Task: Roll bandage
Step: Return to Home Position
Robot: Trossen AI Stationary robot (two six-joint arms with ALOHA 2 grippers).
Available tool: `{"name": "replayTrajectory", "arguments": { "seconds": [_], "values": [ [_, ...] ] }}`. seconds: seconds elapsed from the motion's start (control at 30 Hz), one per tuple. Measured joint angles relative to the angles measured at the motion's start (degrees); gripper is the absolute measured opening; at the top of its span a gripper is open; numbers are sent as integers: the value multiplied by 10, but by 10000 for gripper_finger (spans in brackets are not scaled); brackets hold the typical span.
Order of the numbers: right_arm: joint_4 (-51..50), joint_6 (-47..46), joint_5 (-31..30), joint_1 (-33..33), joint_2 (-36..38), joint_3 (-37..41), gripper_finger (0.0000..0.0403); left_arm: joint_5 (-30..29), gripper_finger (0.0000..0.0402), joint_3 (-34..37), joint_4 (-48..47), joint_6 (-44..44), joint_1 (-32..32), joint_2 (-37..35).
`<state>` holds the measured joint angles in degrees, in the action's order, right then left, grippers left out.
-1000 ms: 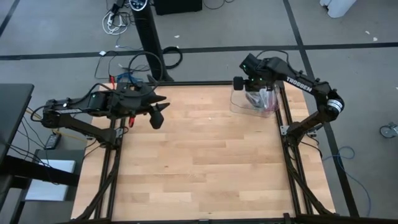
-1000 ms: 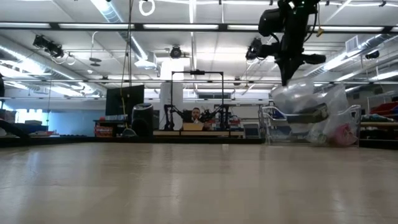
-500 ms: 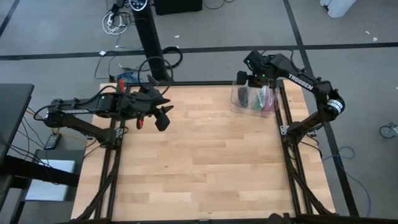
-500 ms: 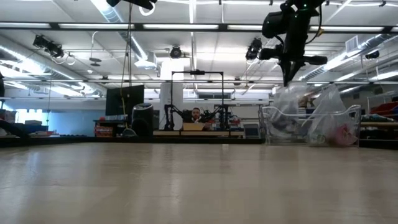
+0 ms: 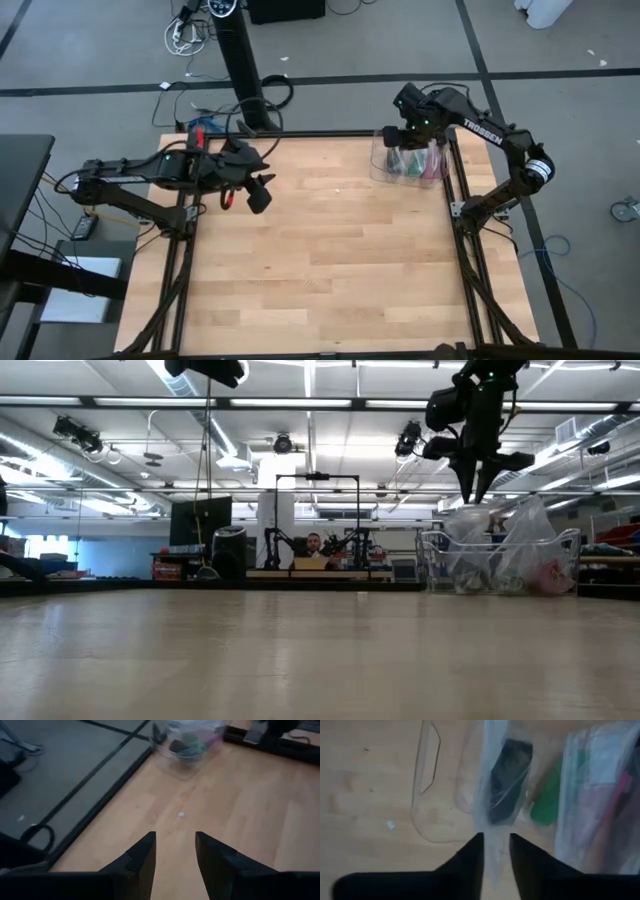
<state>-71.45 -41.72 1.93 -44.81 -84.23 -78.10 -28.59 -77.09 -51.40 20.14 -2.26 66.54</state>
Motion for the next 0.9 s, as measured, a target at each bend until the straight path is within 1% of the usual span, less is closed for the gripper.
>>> {"name": "replayTrajectory", "arguments": {
  "seconds": [0.1,0.2,0.27,0.33,0.43,0.5,0.57,0.6,0.63,0.7,0.77,0.9],
  "values": [
    [-9,13,-1,-1,0,-24,135,30,139,25,31,-2,8,0],
    [0,27,-2,4,0,-48,170,88,127,68,89,-3,32,9],
    [3,51,0,15,0,-66,181,142,116,103,134,-3,49,22],
    [9,79,7,32,0,-85,180,190,101,137,196,-3,62,41],
    [11,121,13,66,0,-111,147,238,73,175,276,-5,75,73],
    [20,162,24,96,2,-126,107,256,49,189,307,-4,79,88],
    [37,198,33,134,8,-134,57,271,19,194,318,-7,79,91],
    [52,217,37,154,14,-134,31,278,11,193,324,-13,79,90],
    [68,235,39,173,21,-132,17,284,8,192,332,-19,79,86],
    [114,262,39,211,39,-120,11,297,8,193,347,-36,79,65],
    [173,276,31,241,63,-97,6,302,6,192,385,-47,80,43],
    [307,298,27,275,132,-16,3,342,4,192,410,-62,93,-3]
  ]
}}
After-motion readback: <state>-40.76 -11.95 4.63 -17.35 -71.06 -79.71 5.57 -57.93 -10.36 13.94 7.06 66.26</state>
